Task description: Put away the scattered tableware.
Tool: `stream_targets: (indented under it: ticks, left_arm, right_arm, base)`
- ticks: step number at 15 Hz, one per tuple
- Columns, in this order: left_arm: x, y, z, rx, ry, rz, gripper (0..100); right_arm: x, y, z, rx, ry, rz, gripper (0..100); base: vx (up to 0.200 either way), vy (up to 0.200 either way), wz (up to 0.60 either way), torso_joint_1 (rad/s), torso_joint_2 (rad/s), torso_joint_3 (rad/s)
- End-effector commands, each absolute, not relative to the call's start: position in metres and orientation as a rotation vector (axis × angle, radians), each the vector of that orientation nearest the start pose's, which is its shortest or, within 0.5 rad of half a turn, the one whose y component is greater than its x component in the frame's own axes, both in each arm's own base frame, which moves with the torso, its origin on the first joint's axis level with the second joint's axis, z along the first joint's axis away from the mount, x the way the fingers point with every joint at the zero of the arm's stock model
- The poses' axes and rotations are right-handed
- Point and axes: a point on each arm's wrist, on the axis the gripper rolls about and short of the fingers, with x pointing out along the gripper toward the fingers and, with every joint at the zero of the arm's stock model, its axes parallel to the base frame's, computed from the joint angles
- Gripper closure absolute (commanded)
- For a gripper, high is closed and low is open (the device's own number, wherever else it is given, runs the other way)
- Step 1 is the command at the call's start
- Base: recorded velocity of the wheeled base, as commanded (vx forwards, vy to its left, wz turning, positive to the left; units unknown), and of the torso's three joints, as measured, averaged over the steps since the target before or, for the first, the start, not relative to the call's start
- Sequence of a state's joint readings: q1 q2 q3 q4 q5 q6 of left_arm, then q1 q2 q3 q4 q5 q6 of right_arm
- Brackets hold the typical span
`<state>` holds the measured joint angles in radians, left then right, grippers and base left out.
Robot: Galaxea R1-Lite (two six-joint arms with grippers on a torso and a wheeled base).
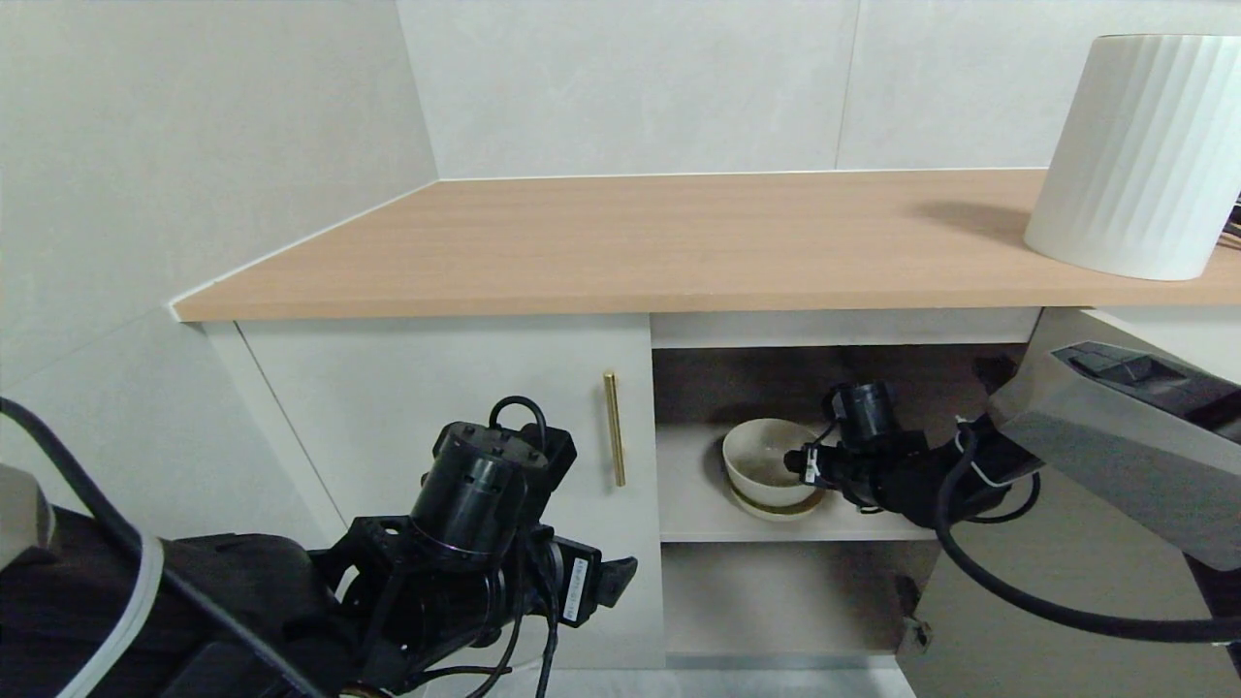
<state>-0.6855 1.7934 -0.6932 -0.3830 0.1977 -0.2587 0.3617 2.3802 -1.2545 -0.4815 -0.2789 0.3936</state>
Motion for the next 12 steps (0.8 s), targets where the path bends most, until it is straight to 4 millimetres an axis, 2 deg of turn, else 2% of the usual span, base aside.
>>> stream_targets:
  ticks: [1,4,6,7,9,10,12]
  left_arm:
    - [0.227,-0.18,0.105,0.063,0.704,-0.377,0]
    - [0.227,-0.18,0.105,0.062,0.702,-0.377,0]
    - [0.226,-0.179,0.108,0.06,0.694,-0.378,0]
    - [0.223,-0.173,0.121,0.053,0.656,-0.381,0]
    - [0.219,-0.161,0.139,0.047,0.613,-0.367,0]
    - [0.217,-0.15,0.152,0.027,0.585,-0.346,0]
    - [0.212,-0.134,0.167,0.013,0.541,-0.319,0]
  right_arm:
    - [0.413,0.151,0.024,0.179,0.613,-0.038,0]
    - [0.388,0.158,0.046,0.138,0.611,0.019,0]
    - [0.371,0.163,0.051,0.109,0.635,0.066,0]
    - [0.355,0.165,0.057,0.099,0.65,0.104,0]
    - [0.338,0.157,0.081,0.073,0.617,0.14,0]
    - [0.319,0.148,0.104,0.089,0.589,0.165,0]
    - [0.279,0.131,0.119,0.095,0.599,0.207,0]
  base:
    - [0.0,0.0,0.0,0.0,0.0,0.0]
    - [0.0,0.0,0.0,0.0,0.0,0.0]
    - [0.0,0.0,0.0,0.0,0.0,0.0]
    - [0.0,0.0,0.0,0.0,0.0,0.0]
    - [0.0,0.0,0.0,0.0,0.0,0.0]
    - [0.0,0.0,0.0,0.0,0.0,0.0]
    - [0.0,0.0,0.0,0.0,0.0,0.0]
